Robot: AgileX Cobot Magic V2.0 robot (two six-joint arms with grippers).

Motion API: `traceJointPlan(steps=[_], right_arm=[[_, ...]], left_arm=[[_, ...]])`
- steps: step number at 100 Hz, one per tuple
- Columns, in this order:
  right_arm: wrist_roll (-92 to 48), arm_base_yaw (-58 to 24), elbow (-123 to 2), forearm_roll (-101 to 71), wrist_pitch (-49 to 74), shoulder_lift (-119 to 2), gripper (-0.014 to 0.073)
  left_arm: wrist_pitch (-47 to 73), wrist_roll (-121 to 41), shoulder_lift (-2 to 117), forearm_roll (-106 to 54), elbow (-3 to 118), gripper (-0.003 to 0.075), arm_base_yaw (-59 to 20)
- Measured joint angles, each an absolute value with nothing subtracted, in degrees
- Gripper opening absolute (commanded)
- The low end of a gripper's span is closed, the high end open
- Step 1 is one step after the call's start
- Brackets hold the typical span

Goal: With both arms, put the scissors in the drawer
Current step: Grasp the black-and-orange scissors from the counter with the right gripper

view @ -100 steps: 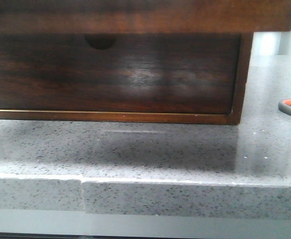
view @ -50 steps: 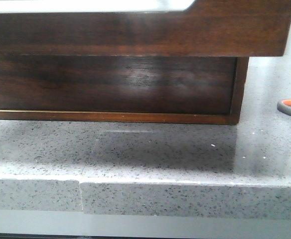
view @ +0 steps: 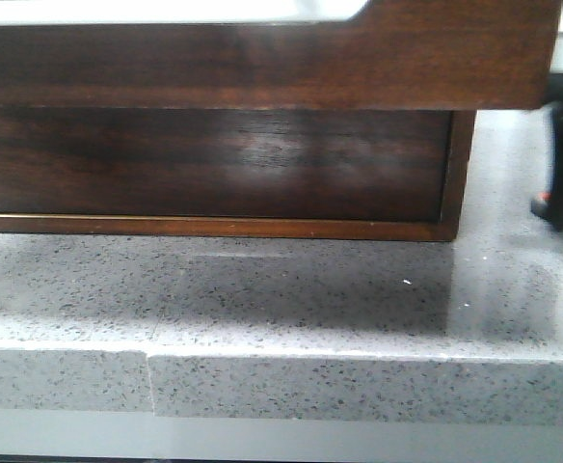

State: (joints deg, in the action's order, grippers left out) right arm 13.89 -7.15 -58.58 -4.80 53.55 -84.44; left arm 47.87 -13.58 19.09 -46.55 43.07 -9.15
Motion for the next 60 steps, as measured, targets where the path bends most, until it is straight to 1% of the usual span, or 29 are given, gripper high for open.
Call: traceJointPlan(steps=[8, 23, 28, 33, 34, 35, 40, 57, 60], right_arm=[[17.31, -7.38, -58.72, -1.22, 53.33, -85.07, 0.0466], [19.59, -7.38, -58.58, 1.83, 52.25, -85.16, 0.0465], [20.20, -7.38, -58.19, 1.83, 51.38, -85.16, 0.0443], [20.63, -7.38, -57.79, 1.83, 50.71, -85.16, 0.0386], [20.81, -7.38, -57.65, 1.83, 50.47, -85.16, 0.0354], [20.77, -7.38, -57.63, 1.95, 50.37, -85.16, 0.0354], [20.91, -7.38, -57.14, 2.05, 49.96, -85.05, 0.0268], [21.02, -7.38, -55.81, 2.64, 48.29, -84.30, -0.0067], [21.02, -7.38, -55.78, 2.53, 48.09, -84.31, -0.0071]], left_arm=[[47.87, -16.43, 19.09, -45.89, 43.07, 0.0134, -9.28], [47.91, -22.01, 19.09, -44.99, 43.07, 0.0134, -11.69], [48.00, -22.78, 19.09, -44.41, 43.07, 0.0134, -12.66], [48.00, -23.17, 19.09, -43.86, 43.07, 0.0133, -13.35], [48.00, -23.28, 19.09, -43.72, 43.07, 0.0133, -13.43], [48.00, -23.25, 19.09, -43.58, 43.07, 0.0133, -13.62], [48.00, -23.40, 19.09, -43.00, 43.07, 0.0134, -14.07], [48.00, -23.75, 19.09, -41.85, 43.07, 0.0134, -14.85], [48.00, -23.75, 19.09, -41.88, 43.07, 0.0134, -14.85]])
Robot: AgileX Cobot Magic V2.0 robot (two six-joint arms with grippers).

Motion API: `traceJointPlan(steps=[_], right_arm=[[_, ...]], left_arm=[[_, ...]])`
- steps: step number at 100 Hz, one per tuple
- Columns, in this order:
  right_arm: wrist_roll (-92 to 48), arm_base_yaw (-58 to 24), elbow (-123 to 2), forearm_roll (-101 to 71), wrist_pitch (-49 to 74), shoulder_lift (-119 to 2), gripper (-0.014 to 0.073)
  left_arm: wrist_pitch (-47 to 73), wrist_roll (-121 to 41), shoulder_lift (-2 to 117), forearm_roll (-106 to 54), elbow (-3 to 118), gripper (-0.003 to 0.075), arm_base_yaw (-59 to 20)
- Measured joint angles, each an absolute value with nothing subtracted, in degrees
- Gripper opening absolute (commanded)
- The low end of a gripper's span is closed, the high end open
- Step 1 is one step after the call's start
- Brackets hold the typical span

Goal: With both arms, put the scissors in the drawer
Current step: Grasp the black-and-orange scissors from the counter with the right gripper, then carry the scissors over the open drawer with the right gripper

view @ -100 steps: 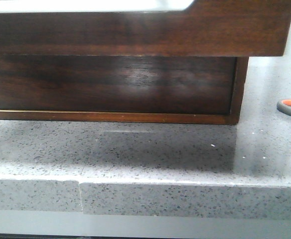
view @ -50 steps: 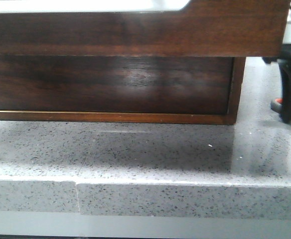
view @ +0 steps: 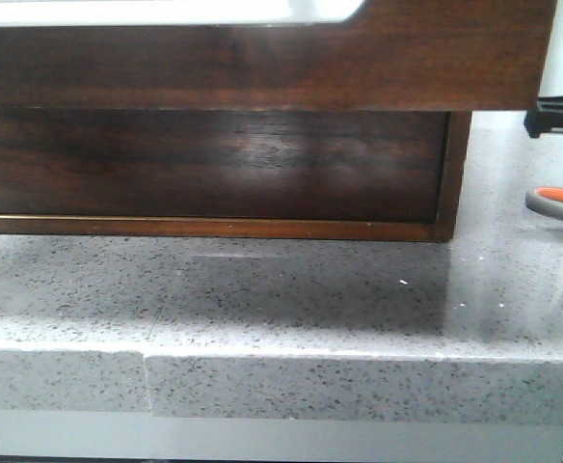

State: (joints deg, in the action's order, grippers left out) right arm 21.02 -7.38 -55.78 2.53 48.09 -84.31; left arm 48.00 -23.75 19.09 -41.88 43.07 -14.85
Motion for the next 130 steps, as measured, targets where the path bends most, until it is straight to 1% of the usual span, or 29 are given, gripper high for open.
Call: traceJointPlan(steps=[22, 35, 54, 66, 80, 94, 115, 130], right_arm=[[21.14, -7.38, -55.39, 3.36, 47.95, -82.50, -0.0071], [21.17, -7.38, -57.36, 4.25, 50.09, -76.95, -0.0071], [19.28, -7.73, -69.65, 4.81, 50.65, -67.49, -0.0071], [15.23, -10.51, -78.90, 4.52, 51.27, -64.76, -0.0071], [10.06, -17.49, -88.29, 3.90, 51.14, -64.35, -0.0071], [4.62, -28.61, -93.62, 3.77, 49.39, -65.37, -0.0071], [-8.57, -43.50, -94.97, 3.55, 48.30, -71.91, -0.0071], [-19.43, -49.23, -94.97, 3.52, 48.51, -79.40, -0.0072]], left_arm=[[48.00, -23.82, 19.09, -41.74, 43.07, 0.0134, -14.85], [48.00, -23.87, 19.09, -41.61, 43.07, 0.0134, -15.10], [48.00, -25.88, 19.09, -41.47, 43.07, 0.0134, -16.53], [48.00, -28.44, 19.09, -41.42, 43.07, 0.0134, -17.33], [48.00, -29.48, 19.09, -41.22, 43.07, 0.0134, -17.65], [48.00, -29.82, 19.09, -41.13, 43.07, 0.0134, -17.65], [48.00, -29.91, 19.09, -41.13, 43.07, 0.0134, -17.65], [48.00, -29.91, 19.09, -41.13, 43.07, 0.0134, -17.65]])
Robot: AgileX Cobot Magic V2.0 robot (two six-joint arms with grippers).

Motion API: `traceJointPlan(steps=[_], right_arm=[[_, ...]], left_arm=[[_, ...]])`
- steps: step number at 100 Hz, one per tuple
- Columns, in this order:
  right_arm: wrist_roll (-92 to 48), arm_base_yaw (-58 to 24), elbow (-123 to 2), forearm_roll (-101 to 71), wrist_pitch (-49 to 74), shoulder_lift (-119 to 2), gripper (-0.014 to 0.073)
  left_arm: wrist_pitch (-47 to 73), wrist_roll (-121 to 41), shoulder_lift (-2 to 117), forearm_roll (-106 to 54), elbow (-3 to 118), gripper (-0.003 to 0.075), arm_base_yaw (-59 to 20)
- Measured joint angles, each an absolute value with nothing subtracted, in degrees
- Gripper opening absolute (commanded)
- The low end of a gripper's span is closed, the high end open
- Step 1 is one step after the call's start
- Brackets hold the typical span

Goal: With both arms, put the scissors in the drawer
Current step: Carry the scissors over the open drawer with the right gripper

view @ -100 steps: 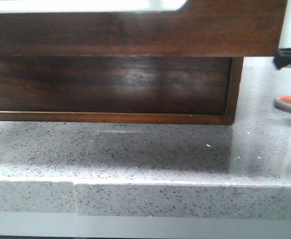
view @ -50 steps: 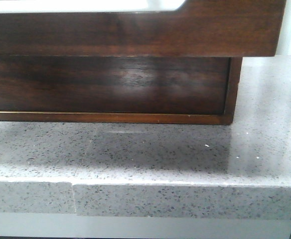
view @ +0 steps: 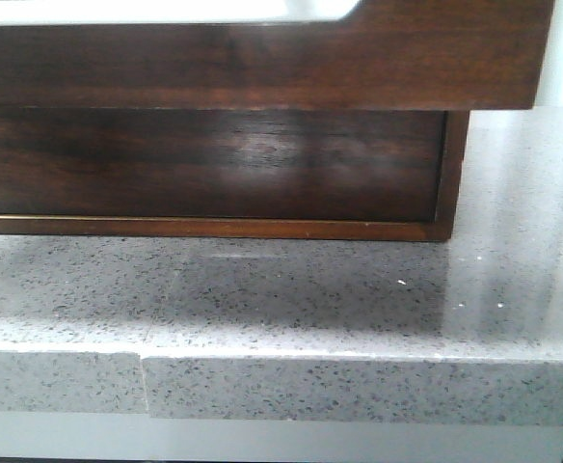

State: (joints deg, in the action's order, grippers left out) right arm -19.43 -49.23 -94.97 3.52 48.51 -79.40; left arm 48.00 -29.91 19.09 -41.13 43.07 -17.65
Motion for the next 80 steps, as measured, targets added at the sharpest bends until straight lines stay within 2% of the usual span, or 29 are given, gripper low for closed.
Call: traceJointPlan(steps=[38, 43, 48, 60, 67, 73, 80], right_arm=[[-24.19, -50.55, -94.97, 5.97, 50.36, -92.36, -0.0053], [-24.19, -50.63, -94.97, 5.97, 50.40, -93.03, -0.0004], [-24.19, -50.68, -94.97, 5.97, 50.50, -93.42, 0.0081], [-24.07, -50.68, -94.97, 6.11, 50.50, -93.79, 0.0414], [-22.75, -50.29, -94.97, 6.37, 50.50, -93.79, 0.0559], [-20.99, -49.86, -94.97, 6.67, 50.67, -93.54, 0.0595], [-18.31, -49.47, -94.97, 6.67, 51.80, -92.84, 0.0528]], left_arm=[[48.00, -29.95, 19.09, -41.09, 43.07, 0.0134, -17.65], [48.00, -29.95, 19.09, -41.09, 43.07, 0.0134, -17.65], [48.00, -29.95, 19.09, -41.09, 43.07, 0.0134, -17.65], [48.00, -29.95, 19.09, -41.09, 43.07, 0.0134, -17.65], [48.00, -29.95, 19.09, -41.09, 43.07, 0.0134, -17.65], [48.00, -29.95, 19.09, -41.09, 43.07, 0.0134, -17.65], [48.00, -29.95, 19.09, -41.00, 43.07, 0.0134, -17.65]])
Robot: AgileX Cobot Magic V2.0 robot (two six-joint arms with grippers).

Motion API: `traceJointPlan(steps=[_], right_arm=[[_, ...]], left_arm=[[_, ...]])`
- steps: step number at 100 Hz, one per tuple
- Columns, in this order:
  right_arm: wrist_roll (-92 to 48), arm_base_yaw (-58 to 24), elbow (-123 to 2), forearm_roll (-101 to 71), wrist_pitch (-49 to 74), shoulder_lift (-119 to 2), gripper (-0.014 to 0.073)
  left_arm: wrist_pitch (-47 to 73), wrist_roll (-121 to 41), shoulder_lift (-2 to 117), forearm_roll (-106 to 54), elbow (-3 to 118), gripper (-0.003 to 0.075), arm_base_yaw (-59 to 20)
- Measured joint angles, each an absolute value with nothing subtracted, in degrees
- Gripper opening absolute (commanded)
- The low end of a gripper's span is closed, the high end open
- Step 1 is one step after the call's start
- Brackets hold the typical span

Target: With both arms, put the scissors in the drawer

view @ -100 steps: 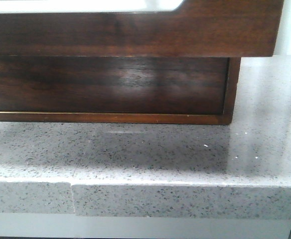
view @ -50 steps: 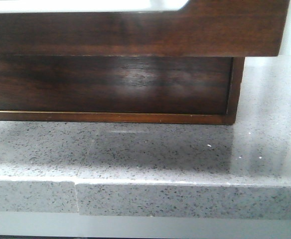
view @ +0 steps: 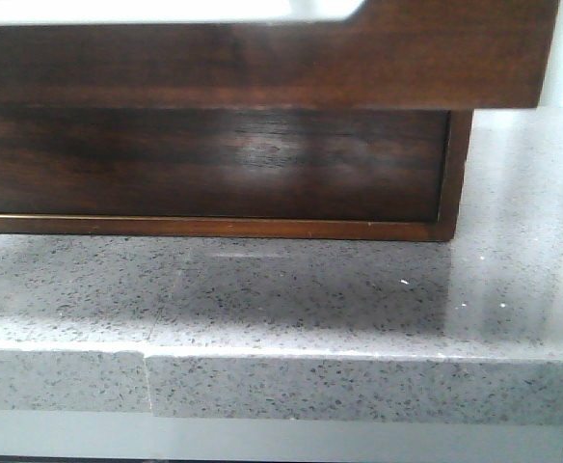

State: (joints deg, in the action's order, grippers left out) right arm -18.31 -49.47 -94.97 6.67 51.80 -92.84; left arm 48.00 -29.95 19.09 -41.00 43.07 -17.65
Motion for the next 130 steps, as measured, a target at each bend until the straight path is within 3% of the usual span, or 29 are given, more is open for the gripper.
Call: traceJointPlan(steps=[5, 19, 35, 46, 52, 62, 79, 89, 106, 130], right_arm=[[-16.51, -49.20, -94.97, 6.77, 53.47, -91.94, 0.0407], [-14.44, -48.59, -94.97, 5.12, 59.59, -87.46, -0.0069], [-13.93, -48.59, -92.35, -0.35, 67.21, -79.42, -0.0045], [-13.79, -49.77, -84.36, -1.16, 65.80, -70.06, -0.0045], [-13.49, -49.98, -78.07, -1.36, 61.79, -63.94, -0.0045], [-12.26, -49.98, -66.64, -0.42, 52.63, -50.42, -0.0045], [-10.16, -49.98, -46.96, 7.12, 35.39, -26.95, -0.0045], [-4.80, -49.82, -38.83, 11.85, 31.13, -15.56, -0.0045], [2.56, -48.32, -35.16, 19.04, 30.96, -4.07, -0.0046], [3.53, -48.32, -35.18, 20.83, 30.50, 0.18, -0.0046]], left_arm=[[48.00, -29.95, 19.09, -40.74, 43.07, 0.0134, -17.65], [47.38, -28.89, 18.69, -37.13, 43.07, 0.0134, -17.65], [44.66, -26.23, 14.83, -27.99, 42.95, 0.0134, -17.65], [44.18, -22.95, 10.75, -22.31, 41.45, 0.0130, -17.65], [44.18, -20.63, 8.64, -19.79, 40.16, 0.0098, -17.65], [44.18, -17.22, 6.12, -18.03, 37.71, -0.0019, -17.65], [43.57, -15.75, 4.78, -17.55, 33.83, -0.0020, -17.65], [42.84, -15.52, 4.78, -17.55, 32.25, -0.0020, -17.65], [42.52, -15.40, 4.78, -17.55, 30.38, -0.0020, -17.65], [42.26, -15.40, 4.78, -17.55, 28.96, -0.0020, -17.65]])
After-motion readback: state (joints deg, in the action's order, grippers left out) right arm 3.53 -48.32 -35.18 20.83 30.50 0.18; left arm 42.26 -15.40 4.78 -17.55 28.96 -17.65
